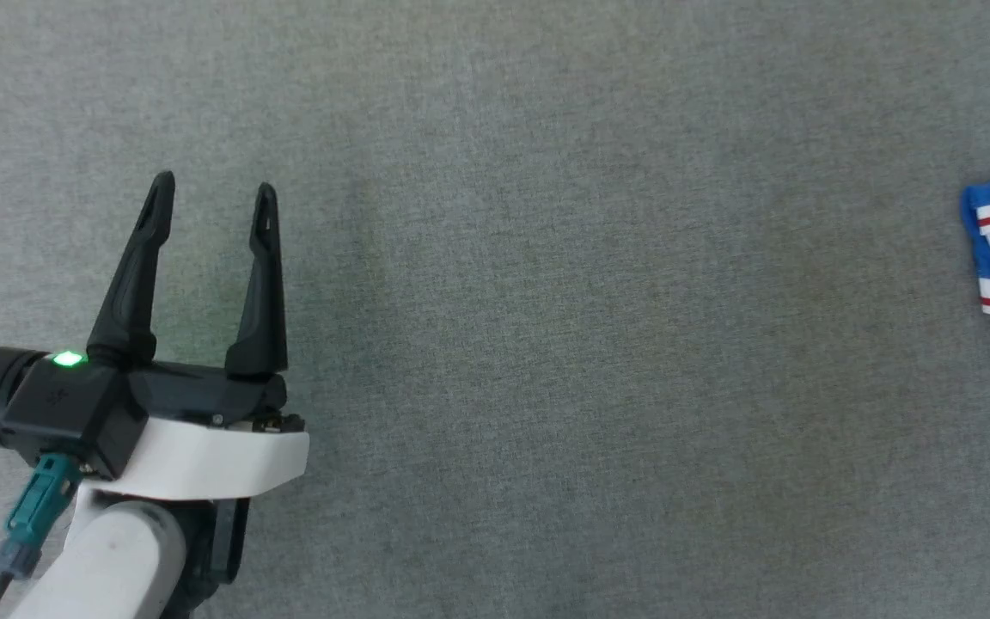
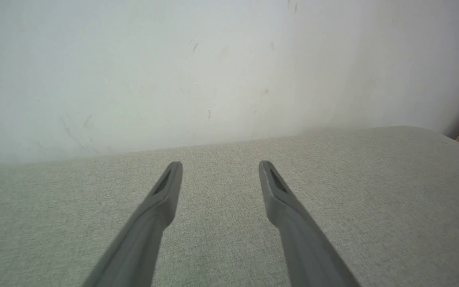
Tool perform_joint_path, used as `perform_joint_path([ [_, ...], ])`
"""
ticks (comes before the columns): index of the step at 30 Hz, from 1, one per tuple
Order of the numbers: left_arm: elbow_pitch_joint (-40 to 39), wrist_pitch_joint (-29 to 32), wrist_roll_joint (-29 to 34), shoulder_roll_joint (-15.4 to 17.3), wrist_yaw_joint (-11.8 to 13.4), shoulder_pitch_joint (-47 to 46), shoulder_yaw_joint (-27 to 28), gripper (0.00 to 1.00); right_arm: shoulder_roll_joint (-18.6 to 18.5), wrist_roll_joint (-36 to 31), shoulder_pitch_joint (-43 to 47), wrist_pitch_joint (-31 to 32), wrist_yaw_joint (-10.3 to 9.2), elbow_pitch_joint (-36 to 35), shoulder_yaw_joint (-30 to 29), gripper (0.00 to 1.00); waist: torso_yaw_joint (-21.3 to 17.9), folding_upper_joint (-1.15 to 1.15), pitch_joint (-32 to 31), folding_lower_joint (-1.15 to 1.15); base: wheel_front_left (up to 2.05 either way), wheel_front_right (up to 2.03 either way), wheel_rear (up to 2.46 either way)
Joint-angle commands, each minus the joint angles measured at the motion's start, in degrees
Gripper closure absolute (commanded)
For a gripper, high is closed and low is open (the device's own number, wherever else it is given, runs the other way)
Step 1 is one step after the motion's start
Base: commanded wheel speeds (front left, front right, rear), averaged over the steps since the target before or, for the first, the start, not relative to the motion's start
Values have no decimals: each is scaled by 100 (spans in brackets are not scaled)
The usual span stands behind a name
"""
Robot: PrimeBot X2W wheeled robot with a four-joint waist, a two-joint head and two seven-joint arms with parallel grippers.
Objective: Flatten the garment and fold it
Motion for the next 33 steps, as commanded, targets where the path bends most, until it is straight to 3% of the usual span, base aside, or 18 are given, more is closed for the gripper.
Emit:
perform_joint_path([
  [1,3,-67,39,-18,-5,-83,2,0,36,-50,-91,-60,-6,42,-20,0,-3,0,73,-1,0,0,0],
  [11,190,-330,-195,-188,-72,51,56,0,113,-58,-114,-298,-6,321,-83,0,60,0,-233,-1,0,0,0],
  [15,279,-377,-497,-369,-70,213,130,0,349,54,34,-534,-6,237,-136,0,122,0,-599,-1,0,0,0],
  [24,496,-525,-766,-542,-135,892,154,0,1749,529,1231,-1306,-6,-853,206,0,262,0,-1750,-1,0,0,0],
  [28,572,-549,-675,-499,-22,1179,171,0,2374,411,1727,-1609,-6,-1521,526,0,291,0,-2189,-1,0,0,0],
  [33,508,-575,-612,-531,123,1432,237,0,2710,244,1997,-1950,-6,-2056,885,0,332,0,-2618,-1,0,0,0],
])
